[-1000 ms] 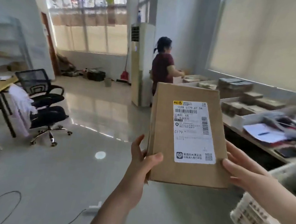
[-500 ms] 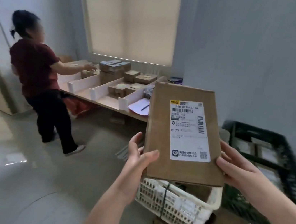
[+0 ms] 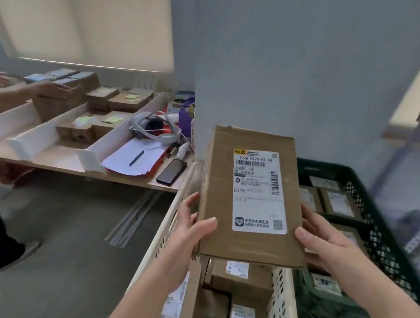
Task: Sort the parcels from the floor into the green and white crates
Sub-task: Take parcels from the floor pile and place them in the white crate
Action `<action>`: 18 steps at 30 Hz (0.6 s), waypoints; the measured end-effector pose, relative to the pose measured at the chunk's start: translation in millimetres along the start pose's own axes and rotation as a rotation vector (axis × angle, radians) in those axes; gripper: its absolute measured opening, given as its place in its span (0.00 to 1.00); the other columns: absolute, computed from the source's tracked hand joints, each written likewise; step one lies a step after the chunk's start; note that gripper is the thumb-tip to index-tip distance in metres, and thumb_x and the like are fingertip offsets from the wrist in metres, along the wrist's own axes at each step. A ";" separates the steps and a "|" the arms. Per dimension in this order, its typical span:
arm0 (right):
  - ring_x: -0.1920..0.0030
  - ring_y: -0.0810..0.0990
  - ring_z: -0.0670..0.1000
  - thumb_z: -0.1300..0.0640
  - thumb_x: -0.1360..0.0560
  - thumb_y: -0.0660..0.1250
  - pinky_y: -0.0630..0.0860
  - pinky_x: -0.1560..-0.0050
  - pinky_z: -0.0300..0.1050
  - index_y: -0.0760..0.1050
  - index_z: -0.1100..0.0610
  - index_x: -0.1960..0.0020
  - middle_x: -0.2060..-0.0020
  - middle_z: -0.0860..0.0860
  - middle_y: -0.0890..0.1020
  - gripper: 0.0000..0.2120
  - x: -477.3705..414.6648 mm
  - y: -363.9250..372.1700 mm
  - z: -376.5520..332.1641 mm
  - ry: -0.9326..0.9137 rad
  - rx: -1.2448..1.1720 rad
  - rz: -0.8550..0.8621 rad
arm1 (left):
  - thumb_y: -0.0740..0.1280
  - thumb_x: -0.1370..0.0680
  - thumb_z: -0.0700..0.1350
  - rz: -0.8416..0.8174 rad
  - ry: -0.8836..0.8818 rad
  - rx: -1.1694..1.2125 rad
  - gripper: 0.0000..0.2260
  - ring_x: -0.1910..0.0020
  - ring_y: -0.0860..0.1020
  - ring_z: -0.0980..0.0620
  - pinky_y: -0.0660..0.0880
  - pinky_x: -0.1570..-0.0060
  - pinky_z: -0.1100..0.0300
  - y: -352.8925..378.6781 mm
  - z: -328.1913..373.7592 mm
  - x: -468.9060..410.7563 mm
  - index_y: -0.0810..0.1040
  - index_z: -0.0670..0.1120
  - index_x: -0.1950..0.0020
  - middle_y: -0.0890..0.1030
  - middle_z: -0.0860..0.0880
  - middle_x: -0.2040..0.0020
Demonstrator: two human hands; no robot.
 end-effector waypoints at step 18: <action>0.52 0.81 0.52 0.65 0.23 0.63 0.80 0.62 0.46 0.60 0.57 0.29 0.48 0.52 0.78 0.24 -282.4 33.8 220.7 0.551 -0.045 -0.082 | 0.66 0.22 0.51 0.428 -0.404 -0.369 0.22 0.44 0.77 0.57 0.75 0.45 0.58 -145.0 -139.6 -201.8 0.68 0.55 0.28 0.77 0.57 0.38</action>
Point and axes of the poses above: each hand's wrist, its own x-axis away from the middle knuckle, its own y-axis out of the palm, z = x × y, the point moved 8 cm from there along -x, towards the middle knuckle
